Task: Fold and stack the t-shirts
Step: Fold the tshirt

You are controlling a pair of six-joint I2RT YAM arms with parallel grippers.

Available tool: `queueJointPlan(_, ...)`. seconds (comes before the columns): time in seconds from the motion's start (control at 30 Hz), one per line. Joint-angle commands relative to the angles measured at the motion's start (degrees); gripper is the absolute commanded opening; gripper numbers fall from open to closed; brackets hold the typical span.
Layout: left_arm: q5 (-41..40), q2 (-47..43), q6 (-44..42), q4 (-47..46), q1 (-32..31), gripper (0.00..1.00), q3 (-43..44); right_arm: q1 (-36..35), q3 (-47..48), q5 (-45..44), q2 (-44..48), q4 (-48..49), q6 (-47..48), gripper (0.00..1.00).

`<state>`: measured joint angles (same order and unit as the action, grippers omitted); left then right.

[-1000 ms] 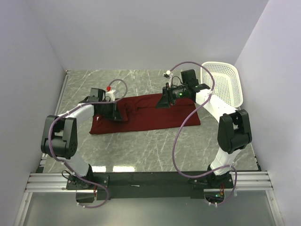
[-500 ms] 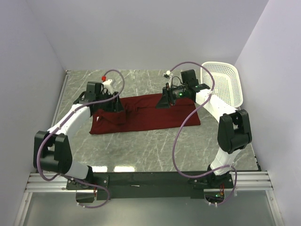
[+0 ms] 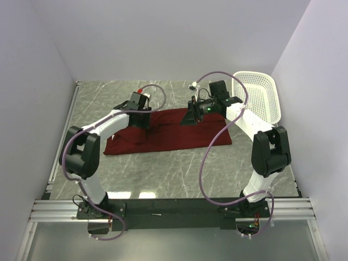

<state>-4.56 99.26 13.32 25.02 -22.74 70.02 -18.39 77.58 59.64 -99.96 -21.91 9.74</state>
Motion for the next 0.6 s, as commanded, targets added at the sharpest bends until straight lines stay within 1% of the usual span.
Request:
queueJointPlan(0.0, -9.6, 1.8, 1.1, 1.6, -1.6, 0.49, 5.1, -0.2, 1.7, 0.8, -0.5, 0.2, 0.8, 0.6)
queueJointPlan(0.23, -12.3, 7.9, 1.7, 5.3, -3.2, 0.43, 11.3, -0.1, 1.7, 0.7, -0.7, 0.1, 0.8, 0.6)
queueJointPlan(0.57, -13.4, 11.2, 2.2, 7.1, -3.7, 0.37, 13.2, 0.4, 1.6, 1.0, -0.8, 0.1, 0.8, 0.6)
